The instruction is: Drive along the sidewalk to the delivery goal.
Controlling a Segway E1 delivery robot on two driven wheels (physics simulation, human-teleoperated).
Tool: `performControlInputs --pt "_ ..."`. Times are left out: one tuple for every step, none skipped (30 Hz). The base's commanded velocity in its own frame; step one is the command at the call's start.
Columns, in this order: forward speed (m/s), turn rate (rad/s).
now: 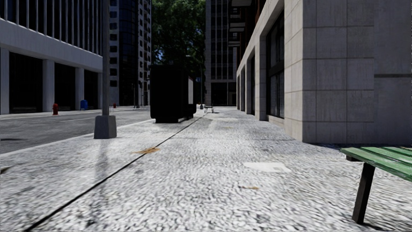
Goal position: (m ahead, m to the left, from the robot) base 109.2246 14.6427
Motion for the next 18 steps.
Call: performControlInputs --pt "2.00 -0.40" --pt "2.00 -0.40" --pt "2.00 -0.40" --pt "2.00 -0.40" --pt "2.00 -0.40" --pt "2.00 -0.40" --pt "2.00 -0.40" --pt "2.00 -0.40" --pt "2.00 -0.40" --pt "2.00 -0.40" --pt "2.00 -0.40" --pt "2.00 -0.40" --pt "2.00 -0.40" --pt "2.00 -0.40" --pt "2.00 -0.40" --pt "2.00 -0.40" --pt "2.00 -0.40" --pt "2.00 -0.40"
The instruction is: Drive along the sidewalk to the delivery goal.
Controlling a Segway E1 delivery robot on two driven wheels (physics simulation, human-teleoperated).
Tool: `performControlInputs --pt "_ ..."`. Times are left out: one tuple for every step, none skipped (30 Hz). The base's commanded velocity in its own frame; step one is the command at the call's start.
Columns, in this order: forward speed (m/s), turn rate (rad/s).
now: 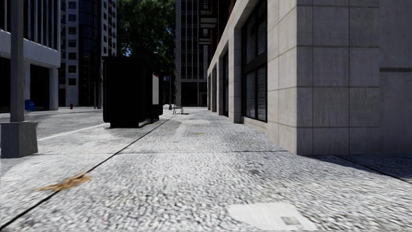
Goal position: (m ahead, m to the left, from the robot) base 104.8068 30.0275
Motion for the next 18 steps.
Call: performControlInputs --pt "2.00 -0.40" --pt "2.00 -0.40" --pt "2.00 -0.40" --pt "2.00 -0.40" --pt "2.00 -0.40" --pt "2.00 -0.40" --pt "2.00 -0.40" --pt "2.00 -0.40" --pt "2.00 -0.40" --pt "2.00 -0.40" --pt "2.00 -0.40" --pt "2.00 -0.40" --pt "2.00 -0.40" --pt "2.00 -0.40" --pt "2.00 -0.40" --pt "2.00 -0.37" --pt "2.00 -0.37" --pt "2.00 -0.25"
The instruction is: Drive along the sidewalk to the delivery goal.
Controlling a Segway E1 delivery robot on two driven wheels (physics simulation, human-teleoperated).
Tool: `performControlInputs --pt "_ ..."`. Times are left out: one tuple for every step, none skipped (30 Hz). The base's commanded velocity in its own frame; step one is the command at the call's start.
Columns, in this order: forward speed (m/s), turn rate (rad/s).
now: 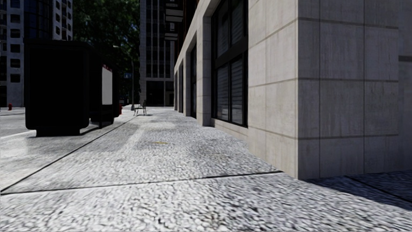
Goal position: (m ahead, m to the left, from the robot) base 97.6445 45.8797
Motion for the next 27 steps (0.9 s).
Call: performControlInputs --pt "2.00 -0.09" --pt "2.00 0.00" --pt "2.00 0.00" --pt "2.00 0.00" --pt "2.00 0.00" --pt "2.00 0.00" --pt "2.00 0.00" --pt "2.00 0.00" --pt "2.00 0.00" --pt "2.00 0.00" --pt "2.00 0.00" --pt "2.00 0.00" --pt "2.00 0.00" --pt "2.00 0.00" --pt "2.00 0.00" --pt "2.00 0.03" --pt "2.00 0.15" --pt "2.00 0.15" --pt "2.00 0.25" --pt "2.00 0.31" --pt "2.00 0.35" --pt "2.00 0.36" --pt "2.00 0.36" --pt "2.00 0.36" --pt "2.00 0.37" --pt "2.00 0.37" --pt "2.00 0.37"
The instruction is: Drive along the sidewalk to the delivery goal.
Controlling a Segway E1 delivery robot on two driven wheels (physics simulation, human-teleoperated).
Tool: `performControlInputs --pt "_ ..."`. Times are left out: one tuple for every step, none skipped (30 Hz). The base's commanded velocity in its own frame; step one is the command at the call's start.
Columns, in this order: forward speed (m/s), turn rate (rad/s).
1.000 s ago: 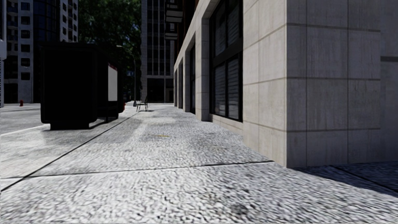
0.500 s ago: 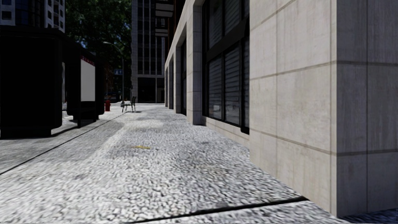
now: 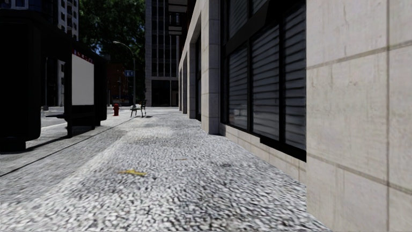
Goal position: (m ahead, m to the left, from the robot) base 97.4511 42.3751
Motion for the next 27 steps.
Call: performControlInputs --pt "2.00 0.37" --pt "2.00 0.37" --pt "2.00 0.37" --pt "2.00 0.37" --pt "2.00 0.37" --pt "2.00 0.37" --pt "2.00 0.37" --pt "2.00 0.37" --pt "2.00 0.37" --pt "2.00 0.37" --pt "2.00 0.37" --pt "2.00 0.37" --pt "2.00 0.37" --pt "2.00 0.37" --pt "2.00 0.37" --pt "2.00 0.37" --pt "2.00 0.37" --pt "2.00 0.37" --pt "2.00 0.37" --pt "2.00 0.00" --pt "2.00 0.00" --pt "2.00 0.00" --pt "2.00 0.00" --pt "2.00 0.00" --pt "2.00 0.00" --pt "2.00 0.00" --pt "2.00 0.00"
